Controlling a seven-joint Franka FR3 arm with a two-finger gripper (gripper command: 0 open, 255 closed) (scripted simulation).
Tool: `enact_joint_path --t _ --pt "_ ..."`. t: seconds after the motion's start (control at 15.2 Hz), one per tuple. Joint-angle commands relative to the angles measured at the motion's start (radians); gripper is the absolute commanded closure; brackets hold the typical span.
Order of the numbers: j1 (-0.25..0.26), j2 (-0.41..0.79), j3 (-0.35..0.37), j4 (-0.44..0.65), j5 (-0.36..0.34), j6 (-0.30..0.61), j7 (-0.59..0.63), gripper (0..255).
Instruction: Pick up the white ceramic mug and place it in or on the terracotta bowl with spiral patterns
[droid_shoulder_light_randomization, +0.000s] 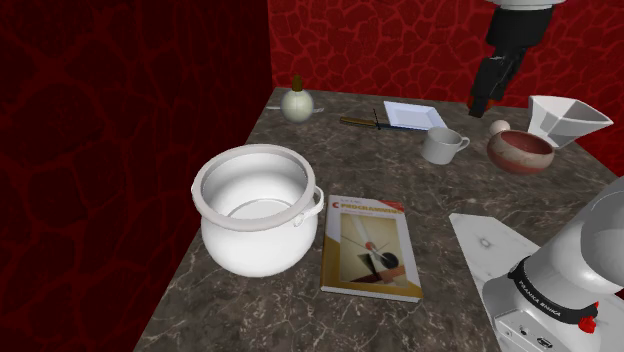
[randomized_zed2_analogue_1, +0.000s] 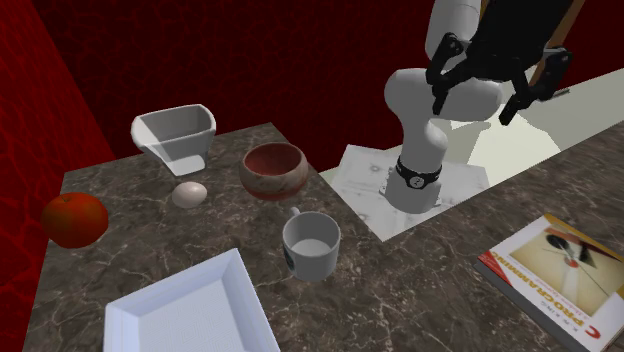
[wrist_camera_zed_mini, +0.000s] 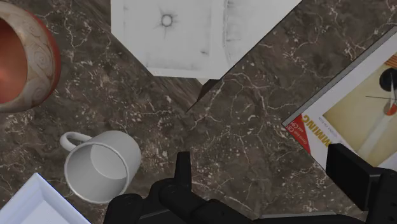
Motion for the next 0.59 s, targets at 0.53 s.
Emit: enact_joint_path --t 0.53 --pt "-0.053 0.130 -0.099 -0.115 -0.076 0.264 -0.083 0"
